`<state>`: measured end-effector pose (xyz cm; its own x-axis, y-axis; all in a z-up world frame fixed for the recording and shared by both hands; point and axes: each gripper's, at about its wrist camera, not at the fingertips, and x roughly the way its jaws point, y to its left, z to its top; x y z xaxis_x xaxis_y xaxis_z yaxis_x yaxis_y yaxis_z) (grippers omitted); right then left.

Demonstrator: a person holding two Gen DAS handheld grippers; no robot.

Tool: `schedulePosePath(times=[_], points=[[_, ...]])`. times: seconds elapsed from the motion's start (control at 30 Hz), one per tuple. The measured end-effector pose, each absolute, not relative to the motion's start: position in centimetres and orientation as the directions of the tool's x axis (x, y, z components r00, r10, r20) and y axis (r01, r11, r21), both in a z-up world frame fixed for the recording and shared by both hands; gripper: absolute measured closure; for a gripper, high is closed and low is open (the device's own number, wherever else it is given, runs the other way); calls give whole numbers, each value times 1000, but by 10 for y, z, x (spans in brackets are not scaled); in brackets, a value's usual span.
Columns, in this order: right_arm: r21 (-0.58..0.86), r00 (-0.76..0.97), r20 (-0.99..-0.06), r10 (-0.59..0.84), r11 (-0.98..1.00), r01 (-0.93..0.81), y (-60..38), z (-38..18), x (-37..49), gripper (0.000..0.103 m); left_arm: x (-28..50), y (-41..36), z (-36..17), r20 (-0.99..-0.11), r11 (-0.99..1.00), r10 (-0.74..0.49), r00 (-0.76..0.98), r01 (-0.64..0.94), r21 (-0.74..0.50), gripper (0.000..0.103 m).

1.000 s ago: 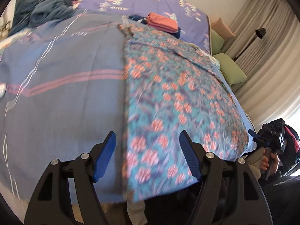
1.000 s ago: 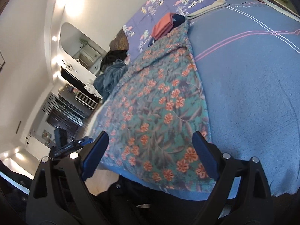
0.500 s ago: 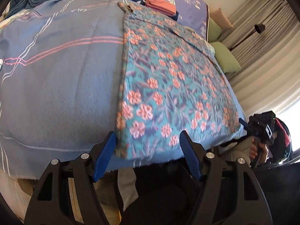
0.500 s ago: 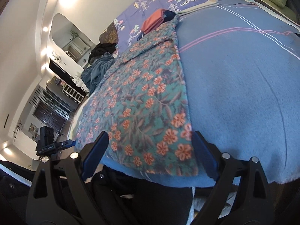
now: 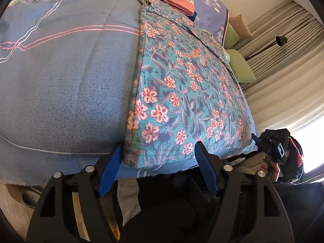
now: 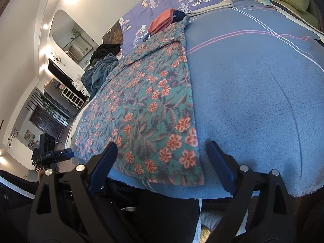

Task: Fold small clothes

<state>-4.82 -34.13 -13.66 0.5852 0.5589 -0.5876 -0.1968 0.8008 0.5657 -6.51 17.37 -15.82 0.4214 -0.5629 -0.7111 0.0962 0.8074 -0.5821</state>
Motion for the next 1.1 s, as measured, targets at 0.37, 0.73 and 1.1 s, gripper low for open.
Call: schedulePosePath(times=[0.37,0.73,1.1], points=[[573,516,-628,583,795,-200,-340,-143,-52,12,-56,164,-154,-694,783,-609,385,152,-603,31],[693,471,-542,697,687,-220,-347,-152,-50,10,-49,170,-156,-645,735,-661,382,159,-659,31],[706,493,-526,692,680,-201,-351,-154,-54,22,-51,181,-163,-629,719,-675,385,152,-678,42]])
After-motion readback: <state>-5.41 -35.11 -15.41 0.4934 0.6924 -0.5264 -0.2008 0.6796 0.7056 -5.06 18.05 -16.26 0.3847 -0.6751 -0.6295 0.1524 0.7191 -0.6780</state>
